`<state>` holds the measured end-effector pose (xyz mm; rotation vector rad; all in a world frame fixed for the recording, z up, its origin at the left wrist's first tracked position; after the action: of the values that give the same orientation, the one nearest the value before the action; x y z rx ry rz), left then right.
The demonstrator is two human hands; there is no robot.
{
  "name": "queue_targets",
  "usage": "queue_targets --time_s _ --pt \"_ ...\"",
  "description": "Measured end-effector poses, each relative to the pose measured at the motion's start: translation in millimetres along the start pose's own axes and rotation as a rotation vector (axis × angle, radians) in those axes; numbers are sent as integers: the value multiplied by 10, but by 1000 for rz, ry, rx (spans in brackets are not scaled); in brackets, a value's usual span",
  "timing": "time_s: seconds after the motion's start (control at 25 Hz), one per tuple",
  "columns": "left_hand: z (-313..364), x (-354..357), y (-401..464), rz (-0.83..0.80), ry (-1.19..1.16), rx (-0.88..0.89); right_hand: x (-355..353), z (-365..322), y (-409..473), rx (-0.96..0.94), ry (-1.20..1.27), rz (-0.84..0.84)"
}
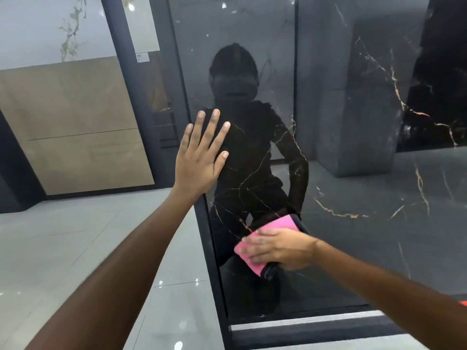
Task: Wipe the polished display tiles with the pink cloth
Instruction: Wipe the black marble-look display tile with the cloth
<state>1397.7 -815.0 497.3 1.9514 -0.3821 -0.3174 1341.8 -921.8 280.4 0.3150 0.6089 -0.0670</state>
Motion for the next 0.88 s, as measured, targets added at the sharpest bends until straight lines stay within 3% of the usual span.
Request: queue_targets --time_s 0.04,0.16,0.2,0.24,0.28,0.44,0.52,0.64,0.76,0.8,0.88 --pt "0 -3 6 12 3 3 -262 327 73 107 14 123" --pt "4 5 -27 36 12 5 -1122 1463 47 753 -170 640" --pt "11 2 -34 42 9 7 -1151 1552 35 912 -222 714" --pt "18 -5 -30 42 4 8 -1035 1435 117 942 -262 720" --pt "20 -12 -10 36 -1 7 -804 1166 270 856 -251 661" --pt "58 -14 -78 -29 -33 -71 369 -448 439 196 42 49" --pt "147 5 -330 -69 -64 -150 327 -455 243 73 117 -40" --pt "342 45 -837 -117 -63 -186 -456 612 -76 310 10 236" --pt "477 102 -1250 -161 -2 -175 -1045 1381 -593 832 -225 551" --pt "510 110 -1318 -161 23 -165 -932 1271 -722 950 -271 591" --pt "538 125 -1354 -151 59 -164 -343 582 -675 861 -208 399"
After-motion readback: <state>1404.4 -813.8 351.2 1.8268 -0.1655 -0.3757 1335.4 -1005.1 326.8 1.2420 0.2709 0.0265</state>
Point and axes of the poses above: each hand's wrist, its own y-axis towards the middle knuckle, its own x-axis out of the palm, z = x × y, the point moved 9 cm from there along y, towards the middle knuckle, and after that the axes turned 13 degrees about z, right-handed, at the moved point
